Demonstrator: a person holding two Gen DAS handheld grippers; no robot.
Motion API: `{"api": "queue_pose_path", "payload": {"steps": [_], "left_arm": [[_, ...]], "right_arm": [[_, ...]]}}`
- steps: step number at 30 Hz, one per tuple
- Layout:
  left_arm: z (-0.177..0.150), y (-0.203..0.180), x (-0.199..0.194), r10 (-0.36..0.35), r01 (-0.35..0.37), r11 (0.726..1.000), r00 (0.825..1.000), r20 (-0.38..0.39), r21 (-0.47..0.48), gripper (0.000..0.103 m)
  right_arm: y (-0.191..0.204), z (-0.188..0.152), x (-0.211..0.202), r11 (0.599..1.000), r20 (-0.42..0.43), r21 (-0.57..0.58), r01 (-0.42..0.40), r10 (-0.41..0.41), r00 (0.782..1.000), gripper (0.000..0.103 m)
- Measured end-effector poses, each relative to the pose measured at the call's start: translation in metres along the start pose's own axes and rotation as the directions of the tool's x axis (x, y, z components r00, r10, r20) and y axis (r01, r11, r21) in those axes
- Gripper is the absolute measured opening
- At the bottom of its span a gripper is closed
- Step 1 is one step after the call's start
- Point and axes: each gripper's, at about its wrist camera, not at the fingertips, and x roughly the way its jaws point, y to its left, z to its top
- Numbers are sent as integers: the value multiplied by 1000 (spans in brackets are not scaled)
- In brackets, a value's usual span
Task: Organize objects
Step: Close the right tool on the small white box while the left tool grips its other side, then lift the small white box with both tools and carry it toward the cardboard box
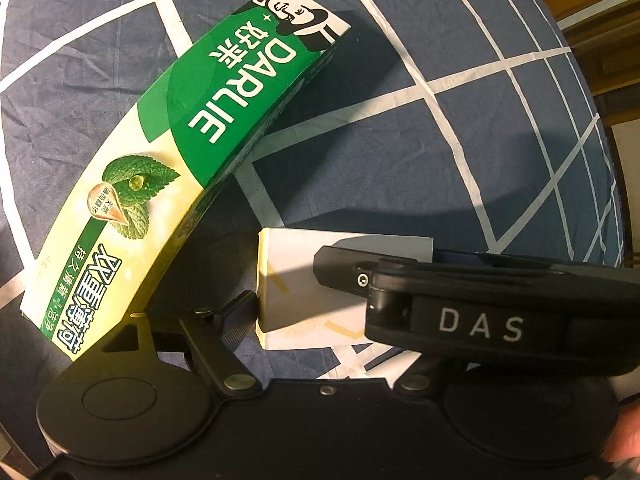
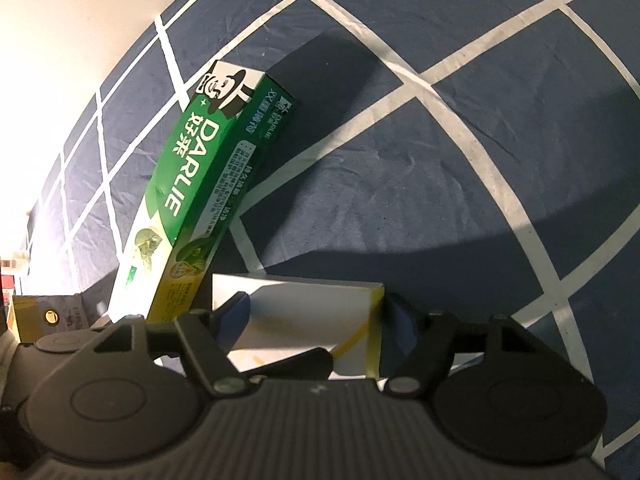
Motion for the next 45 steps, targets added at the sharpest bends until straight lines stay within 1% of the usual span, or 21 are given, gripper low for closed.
{"api": "queue_pose_path", "payload": {"steps": [4,5,12,17,23,32,39,45], "left_arm": [[-1,-1,-2,7,-7,1000,1000,5,-2,75],[-2,-2,-4,11,-11,1000,1000,7,-2,73],[-9,-4,-19,27,-26,1000,999,42,-10,73],[-20,-6,-36,41,-39,999,996,79,-18,73],[-39,-8,-61,54,-51,998,991,124,-31,73],[-71,-3,-98,71,-64,997,980,188,-42,73],[-98,15,-126,79,-66,996,970,230,-62,73],[-122,39,-150,97,-74,993,960,262,-96,73]], "right_arm": [[1,-1,-2,1000,2,-6,-3,3,1000,72],[2,-2,-2,1000,3,-7,-4,4,1000,72],[8,-5,-12,999,19,-36,-20,21,1000,72],[19,-12,-25,997,39,-67,-35,38,999,72],[34,-28,-45,993,65,-105,-49,56,996,72],[63,-58,-73,985,104,-158,-64,81,991,72],[95,-82,-84,977,122,-201,-70,95,988,72],[131,-102,-85,965,122,-249,-81,114,986,72]]}}
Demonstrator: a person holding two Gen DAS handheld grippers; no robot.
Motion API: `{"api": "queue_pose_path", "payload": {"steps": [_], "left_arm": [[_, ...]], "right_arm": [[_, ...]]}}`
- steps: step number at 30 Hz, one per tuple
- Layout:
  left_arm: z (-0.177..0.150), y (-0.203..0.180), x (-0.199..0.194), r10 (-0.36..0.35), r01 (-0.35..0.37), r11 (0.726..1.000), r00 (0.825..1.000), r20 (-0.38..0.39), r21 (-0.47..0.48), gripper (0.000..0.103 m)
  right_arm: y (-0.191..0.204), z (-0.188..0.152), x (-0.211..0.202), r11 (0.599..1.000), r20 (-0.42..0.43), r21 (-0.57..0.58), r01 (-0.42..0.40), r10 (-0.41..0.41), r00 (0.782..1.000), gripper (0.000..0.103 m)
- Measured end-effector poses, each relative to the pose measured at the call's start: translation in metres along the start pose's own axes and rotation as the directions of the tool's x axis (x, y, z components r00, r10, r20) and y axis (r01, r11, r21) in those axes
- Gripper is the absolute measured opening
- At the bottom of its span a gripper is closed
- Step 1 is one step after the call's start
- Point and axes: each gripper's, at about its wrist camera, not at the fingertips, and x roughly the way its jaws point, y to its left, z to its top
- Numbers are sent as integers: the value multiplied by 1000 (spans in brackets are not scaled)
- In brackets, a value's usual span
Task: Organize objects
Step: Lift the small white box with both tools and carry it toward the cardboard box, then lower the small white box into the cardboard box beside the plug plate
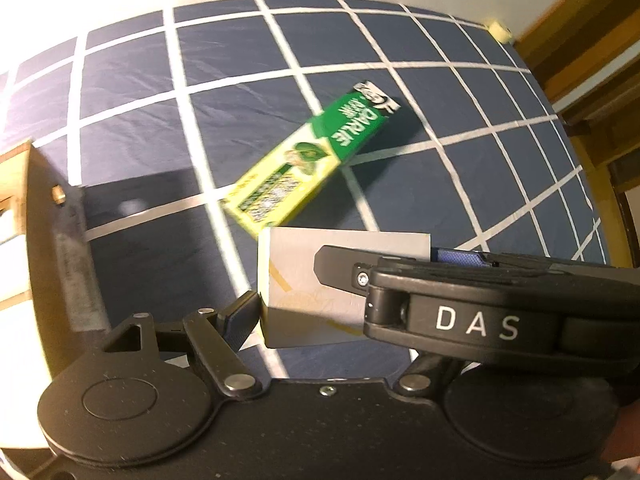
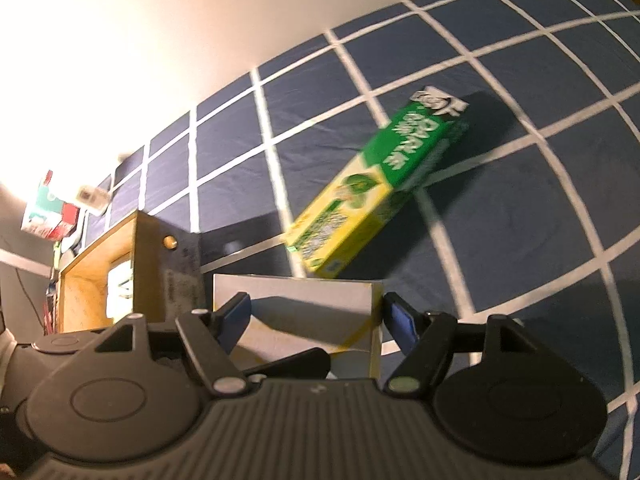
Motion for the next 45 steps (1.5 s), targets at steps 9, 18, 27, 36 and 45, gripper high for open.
{"api": "queue_pose_path", "payload": {"steps": [9,18,27,36,45], "left_arm": [[-26,59,-43,28,-25,998,999,46,-64,73],[-54,118,-77,57,-48,991,996,73,-122,73],[-76,170,-102,67,-48,982,993,99,-182,73],[-89,221,-116,66,-37,969,992,109,-244,73],[-91,263,-118,55,-22,957,993,107,-289,73]], "right_arm": [[71,-20,12,996,-9,-77,-32,32,999,72],[138,-46,28,988,-31,-139,-64,60,998,72],[198,-65,44,976,-53,-204,-75,66,996,72],[246,-77,67,964,-86,-255,-79,58,995,72],[282,-79,94,953,-119,-293,-75,41,992,72]]}}
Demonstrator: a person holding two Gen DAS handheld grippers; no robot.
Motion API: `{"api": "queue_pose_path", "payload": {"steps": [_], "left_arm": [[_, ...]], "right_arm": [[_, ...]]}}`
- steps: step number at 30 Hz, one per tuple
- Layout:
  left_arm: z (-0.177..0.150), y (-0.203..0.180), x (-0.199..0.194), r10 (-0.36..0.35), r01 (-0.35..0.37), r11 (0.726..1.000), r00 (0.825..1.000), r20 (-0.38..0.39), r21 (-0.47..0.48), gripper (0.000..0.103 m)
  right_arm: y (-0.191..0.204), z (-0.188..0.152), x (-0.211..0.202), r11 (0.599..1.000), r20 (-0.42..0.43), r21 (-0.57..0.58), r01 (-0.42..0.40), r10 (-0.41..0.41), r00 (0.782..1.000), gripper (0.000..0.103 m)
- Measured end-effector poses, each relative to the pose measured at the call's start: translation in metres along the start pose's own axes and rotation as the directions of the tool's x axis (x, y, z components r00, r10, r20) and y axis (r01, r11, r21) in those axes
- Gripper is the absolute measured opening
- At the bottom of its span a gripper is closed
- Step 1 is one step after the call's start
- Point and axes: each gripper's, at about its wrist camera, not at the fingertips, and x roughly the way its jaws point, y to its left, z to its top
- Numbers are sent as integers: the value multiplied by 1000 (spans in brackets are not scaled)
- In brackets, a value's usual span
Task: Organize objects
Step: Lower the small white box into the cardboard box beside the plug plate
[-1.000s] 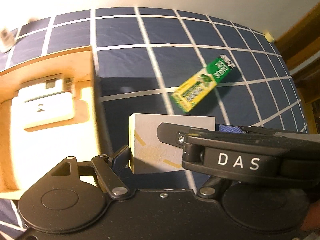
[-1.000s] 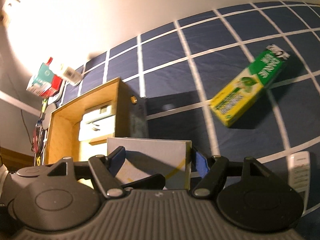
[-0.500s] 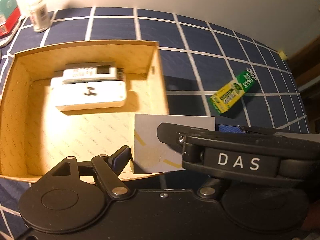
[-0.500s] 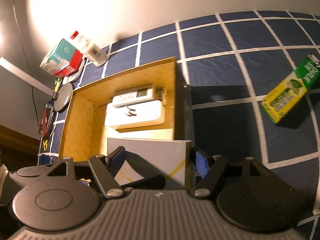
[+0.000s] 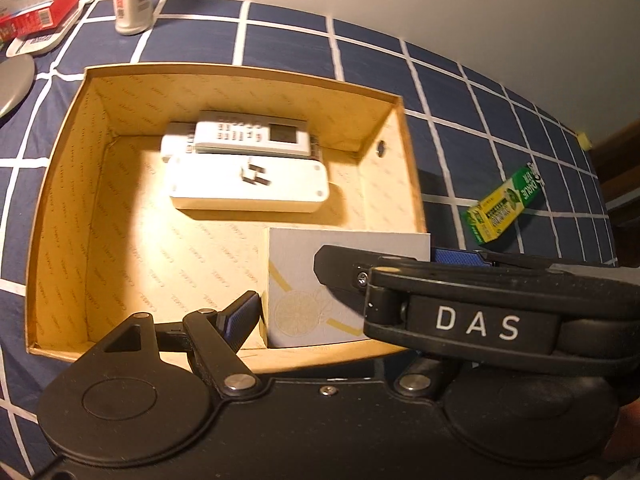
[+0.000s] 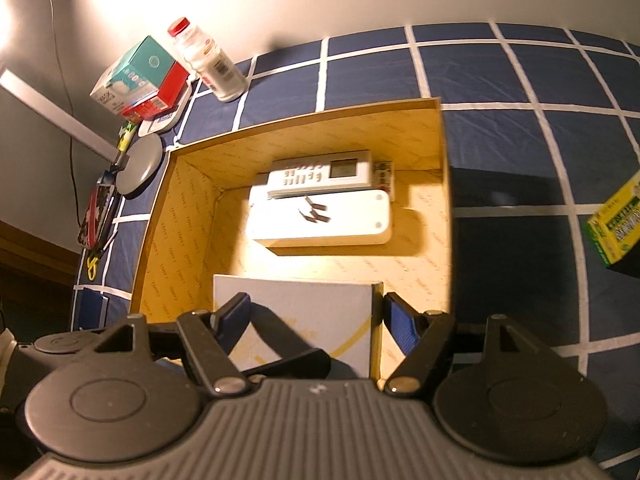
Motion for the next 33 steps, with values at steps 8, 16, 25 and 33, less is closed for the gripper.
{"api": "queue_pose_path", "payload": {"steps": [8,16,25,33], "left_arm": [[18,32,17,-15,14,999,1000,-27,-32,73],[38,53,49,-31,28,999,996,-81,-43,73],[46,71,84,-46,37,997,988,-146,-70,73],[51,79,99,-43,29,996,984,-173,-82,73]], "right_arm": [[14,18,35,1000,-41,-11,15,-15,999,72],[8,36,74,999,-90,18,35,-33,995,72],[-3,43,112,998,-157,39,51,-45,987,72],[-10,47,133,998,-191,42,48,-39,981,72]]}}
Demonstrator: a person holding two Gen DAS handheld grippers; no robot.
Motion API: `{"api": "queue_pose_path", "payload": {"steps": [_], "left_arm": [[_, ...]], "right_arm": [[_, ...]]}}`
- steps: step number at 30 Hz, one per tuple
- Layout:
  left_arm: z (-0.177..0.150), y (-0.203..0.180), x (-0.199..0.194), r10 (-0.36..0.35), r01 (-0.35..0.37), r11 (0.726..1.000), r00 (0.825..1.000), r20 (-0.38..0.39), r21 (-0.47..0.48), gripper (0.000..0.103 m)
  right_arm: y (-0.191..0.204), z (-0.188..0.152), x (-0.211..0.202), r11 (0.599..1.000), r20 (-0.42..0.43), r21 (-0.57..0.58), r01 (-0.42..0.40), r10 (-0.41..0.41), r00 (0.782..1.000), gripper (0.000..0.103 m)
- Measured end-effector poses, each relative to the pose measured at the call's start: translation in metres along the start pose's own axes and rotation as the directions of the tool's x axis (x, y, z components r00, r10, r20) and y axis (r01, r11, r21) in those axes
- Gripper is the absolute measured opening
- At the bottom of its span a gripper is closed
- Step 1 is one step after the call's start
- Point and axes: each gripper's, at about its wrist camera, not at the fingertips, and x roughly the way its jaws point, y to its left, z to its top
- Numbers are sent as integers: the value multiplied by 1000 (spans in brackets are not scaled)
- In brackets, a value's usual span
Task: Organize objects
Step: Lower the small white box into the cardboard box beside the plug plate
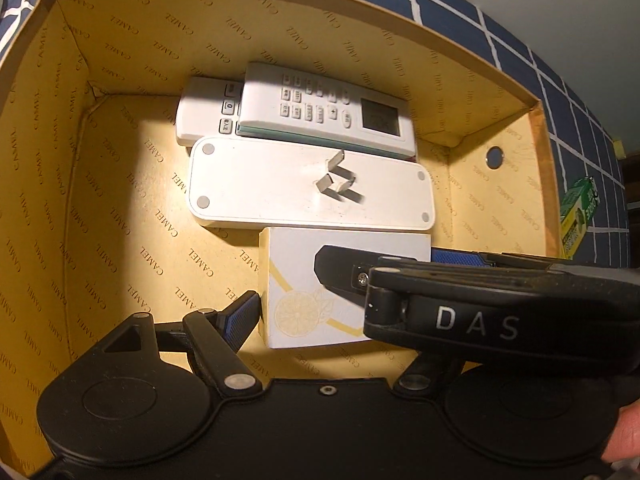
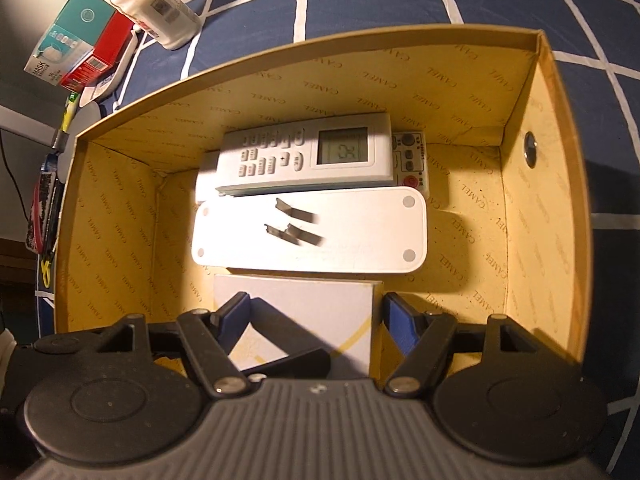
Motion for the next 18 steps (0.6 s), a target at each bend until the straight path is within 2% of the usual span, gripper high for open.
{"api": "queue_pose_path", "payload": {"steps": [18], "left_arm": [[8,4,13,16,-15,1000,1000,-26,5,73]], "right_arm": [[-6,7,16,1000,-36,12,-10,11,999,72]]}}
